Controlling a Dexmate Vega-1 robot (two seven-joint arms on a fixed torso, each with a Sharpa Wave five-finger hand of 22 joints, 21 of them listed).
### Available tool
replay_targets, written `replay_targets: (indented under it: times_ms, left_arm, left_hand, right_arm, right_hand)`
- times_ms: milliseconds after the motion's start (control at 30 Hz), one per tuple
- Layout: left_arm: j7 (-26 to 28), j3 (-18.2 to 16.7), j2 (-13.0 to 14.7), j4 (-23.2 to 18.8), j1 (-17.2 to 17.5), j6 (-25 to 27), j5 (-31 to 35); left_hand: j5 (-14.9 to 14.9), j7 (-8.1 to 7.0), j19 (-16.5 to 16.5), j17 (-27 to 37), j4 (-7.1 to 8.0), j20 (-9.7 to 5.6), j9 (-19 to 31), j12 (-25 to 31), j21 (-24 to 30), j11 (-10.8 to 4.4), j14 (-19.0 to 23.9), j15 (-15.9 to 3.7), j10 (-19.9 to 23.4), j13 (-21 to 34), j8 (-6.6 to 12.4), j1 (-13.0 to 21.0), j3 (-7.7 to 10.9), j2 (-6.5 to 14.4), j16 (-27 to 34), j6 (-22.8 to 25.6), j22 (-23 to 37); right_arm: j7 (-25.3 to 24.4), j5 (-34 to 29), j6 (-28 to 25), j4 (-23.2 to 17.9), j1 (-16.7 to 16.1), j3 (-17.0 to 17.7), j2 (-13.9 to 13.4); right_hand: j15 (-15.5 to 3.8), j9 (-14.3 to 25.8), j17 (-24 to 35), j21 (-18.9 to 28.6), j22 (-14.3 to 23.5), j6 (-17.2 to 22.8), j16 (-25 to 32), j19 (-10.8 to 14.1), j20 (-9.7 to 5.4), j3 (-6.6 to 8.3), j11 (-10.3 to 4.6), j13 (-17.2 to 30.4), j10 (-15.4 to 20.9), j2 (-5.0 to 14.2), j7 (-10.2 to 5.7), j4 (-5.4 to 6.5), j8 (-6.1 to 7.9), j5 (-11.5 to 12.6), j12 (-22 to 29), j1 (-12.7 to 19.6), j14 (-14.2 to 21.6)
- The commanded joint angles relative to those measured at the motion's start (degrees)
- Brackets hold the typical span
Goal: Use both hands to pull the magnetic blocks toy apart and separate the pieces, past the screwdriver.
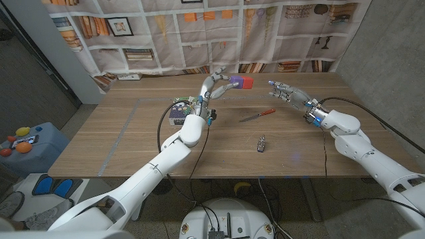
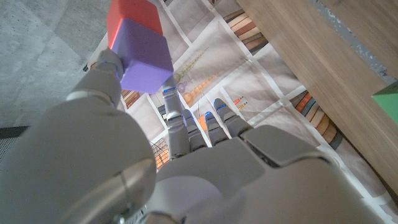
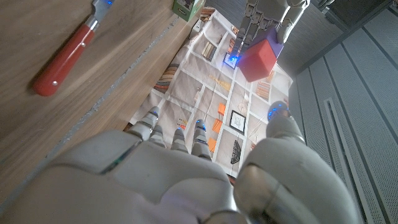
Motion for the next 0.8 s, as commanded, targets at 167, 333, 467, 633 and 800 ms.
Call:
replay_targets:
  times_ms: [167, 333, 467, 633, 800]
  left_arm:
    - [-6.61, 0.77, -0.86, 3.91, -2.16, -3.33, -5.31]
    - [-7.54, 1.03, -1.39, 5.14, -2.92, -4.00, -5.95]
    - [-8.20, 1.26, -1.63, 5.93, -3.48, -4.37, -6.21]
    - [-9.14, 1.50, -1.82, 6.77, -4.05, -4.81, -6.64]
    - [-9.71, 1.66, -2.10, 7.59, -4.54, -5.12, -6.98]
  left_hand:
    - [0.37, -7.73, -0.31, 0.17, 0.16, 0.17, 0.40, -0.01, -0.14, 0.02, -0.47, -1.10, -0.14, 0.11, 2.37, 3.90, -0.32, 4.47, -0.02, 7.79, 0.28]
    - [0.40, -7.77, -0.33, 0.17, 0.18, 0.24, 0.41, 0.00, -0.11, 0.05, -0.51, -1.07, -0.19, 0.11, 2.33, 3.90, -0.42, 4.55, 0.00, 7.80, 0.29]
    - [0.43, -7.66, -0.38, 0.17, 0.19, 0.26, 0.42, 0.01, -0.09, 0.01, -0.55, -1.05, -0.20, 0.11, 2.28, 3.90, -0.51, 4.62, 0.01, 7.77, 0.29]
    - [0.45, -7.77, -0.40, 0.17, 0.19, 0.30, 0.43, 0.02, -0.07, 0.03, -0.54, -1.06, -0.24, 0.11, 2.29, 3.90, -0.59, 4.67, 0.04, 7.88, 0.29]
    - [0.48, -7.86, -0.40, 0.17, 0.18, 0.26, 0.44, 0.05, -0.03, 0.10, -0.56, -1.06, -0.22, 0.11, 2.27, 3.92, -0.71, 4.72, 0.06, 7.92, 0.29]
  right_arm:
    - [2.70, 0.97, -1.04, -2.49, 0.50, -0.90, 0.73]
    - [2.59, 0.74, -1.12, -3.40, 0.37, -1.06, 0.70]
    - [1.52, -0.15, -1.31, -4.66, -0.02, -1.29, 0.27]
    - [-0.30, -0.80, -2.21, -6.26, -0.68, -1.43, -0.15]
    - [-2.13, -2.05, -1.88, -7.00, -0.96, -1.74, -0.09]
  right_hand:
    - [1.72, 0.20, 0.66, 0.19, 0.21, -1.79, 0.18, -2.21, 1.10, 0.00, 1.05, 0.40, -2.24, -0.33, 1.39, 0.74, -0.21, -0.38, 0.21, -0.74, -2.94]
    - [2.42, 0.34, 0.86, 0.36, 0.22, -2.02, 0.32, -2.79, 1.28, 0.23, 1.99, 0.50, -2.89, 0.13, 3.28, 0.86, -0.02, -0.51, 0.33, -0.72, -3.62]
    - [2.67, 0.46, 0.98, 0.47, 0.22, -3.12, 0.48, -3.12, 1.55, 0.41, 2.65, 0.58, -3.93, 0.28, 3.85, 0.77, -0.19, -0.40, 0.23, -0.54, -3.89]
    - [2.91, 0.64, 1.11, 0.63, 0.22, -4.14, 0.67, -3.31, 1.80, 0.50, 3.43, 0.68, -4.87, 0.21, 5.16, 0.69, -0.20, -0.32, 0.27, -0.46, -4.10]
    - [3.14, 0.81, 1.18, 0.78, 0.21, -5.09, 0.83, -3.21, 1.90, 0.65, 3.77, 0.77, -5.53, 0.21, 4.60, 0.55, -0.23, -0.28, 0.30, -0.17, -4.04]
